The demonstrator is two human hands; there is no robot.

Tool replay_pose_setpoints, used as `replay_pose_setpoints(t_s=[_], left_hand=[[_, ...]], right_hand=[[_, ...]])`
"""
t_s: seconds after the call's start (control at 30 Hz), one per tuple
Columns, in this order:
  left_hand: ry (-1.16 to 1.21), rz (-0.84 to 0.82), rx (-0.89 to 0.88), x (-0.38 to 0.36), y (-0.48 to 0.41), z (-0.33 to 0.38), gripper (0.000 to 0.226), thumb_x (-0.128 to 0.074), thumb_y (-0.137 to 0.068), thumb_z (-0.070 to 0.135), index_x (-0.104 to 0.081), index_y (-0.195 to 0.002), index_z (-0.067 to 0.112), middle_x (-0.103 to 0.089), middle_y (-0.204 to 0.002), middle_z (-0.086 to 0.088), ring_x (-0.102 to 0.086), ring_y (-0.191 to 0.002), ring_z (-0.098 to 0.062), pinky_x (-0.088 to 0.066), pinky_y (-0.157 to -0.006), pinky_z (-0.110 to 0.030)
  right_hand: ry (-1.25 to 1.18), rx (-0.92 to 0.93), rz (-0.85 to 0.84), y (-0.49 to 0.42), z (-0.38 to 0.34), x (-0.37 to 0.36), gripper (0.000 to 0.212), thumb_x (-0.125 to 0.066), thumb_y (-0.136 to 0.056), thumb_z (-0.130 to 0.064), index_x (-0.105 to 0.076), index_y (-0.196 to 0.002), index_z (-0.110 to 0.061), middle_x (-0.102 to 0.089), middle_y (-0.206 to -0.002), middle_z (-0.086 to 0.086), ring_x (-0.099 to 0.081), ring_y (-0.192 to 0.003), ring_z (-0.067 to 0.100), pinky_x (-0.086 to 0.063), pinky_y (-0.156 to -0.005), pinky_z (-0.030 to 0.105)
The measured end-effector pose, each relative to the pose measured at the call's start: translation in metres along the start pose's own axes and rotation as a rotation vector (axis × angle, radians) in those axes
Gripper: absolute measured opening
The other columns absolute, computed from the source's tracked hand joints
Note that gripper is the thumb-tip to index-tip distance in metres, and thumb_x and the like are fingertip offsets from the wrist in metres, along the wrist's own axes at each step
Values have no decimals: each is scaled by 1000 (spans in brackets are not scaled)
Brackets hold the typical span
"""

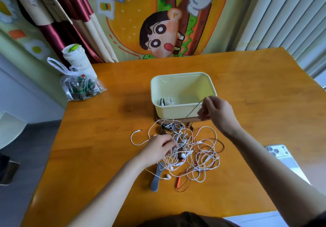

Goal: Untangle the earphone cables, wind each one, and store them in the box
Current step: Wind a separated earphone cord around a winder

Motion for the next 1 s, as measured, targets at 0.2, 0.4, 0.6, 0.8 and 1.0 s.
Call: replay_pose_setpoints(t_s=[0.2, 0.4, 0.6, 0.8, 1.0], left_hand=[[-284, -32, 62, -2, 1, -15, 28, -41, -101, 23, -60, -81, 27, -63, -72, 6, -58, -68, -7, -46, -67, -23], [-185, 166, -1, 7, 5, -4, 27, -40, -102, 24, -66, -98, 24, -50, -57, 7, -44, -51, -9, -37, -52, -27], [-109, 307, -176, 11, -1, 47, 26, -45, -100, 19, -70, -93, 15, -55, -61, 17, -45, -48, 0, -29, -48, -12], [-31, 376, -289, 22, 4, 72, 21, -46, -100, 13, -59, -84, 13, -54, -69, 11, -49, -60, 3, -34, -56, -9], [35, 268, -51, 19, 4, 18, 25, -47, -99, 21, -53, -75, 23, -48, -64, 2, -41, -57, -10, -32, -54, -21]], right_hand=[[89, -33, 289, -17, 25, 35, 28, -37, -96, -22, -54, -78, -10, -51, -56, 0, -52, -50, 20, -55, -67, 50], [535, -44, 60, -1, 31, 28, 26, -50, -95, -15, -64, -113, -2, -67, -100, 16, -64, -85, 30, -52, -83, 42], [402, 358, -178, 34, -21, -13, 28, -59, -92, -18, -63, -119, -11, -66, -111, -3, -58, -95, 2, -44, -84, 11], [397, 436, -261, 30, -28, -20, 13, -61, -90, -15, -68, -79, -18, -61, -64, -11, -58, -59, -2, -41, -59, 9], [227, 251, 100, 7, -25, 28, 20, -53, -95, -14, -68, -82, -18, -62, -59, -12, -55, -51, -3, -42, -57, 6]])
Point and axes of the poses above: each hand's wrist, its own y-axis away from the middle knuckle, its own x-axis out of the back of the hand, z = x × y, the point moved 3 cm from there along -y, towards the middle knuckle
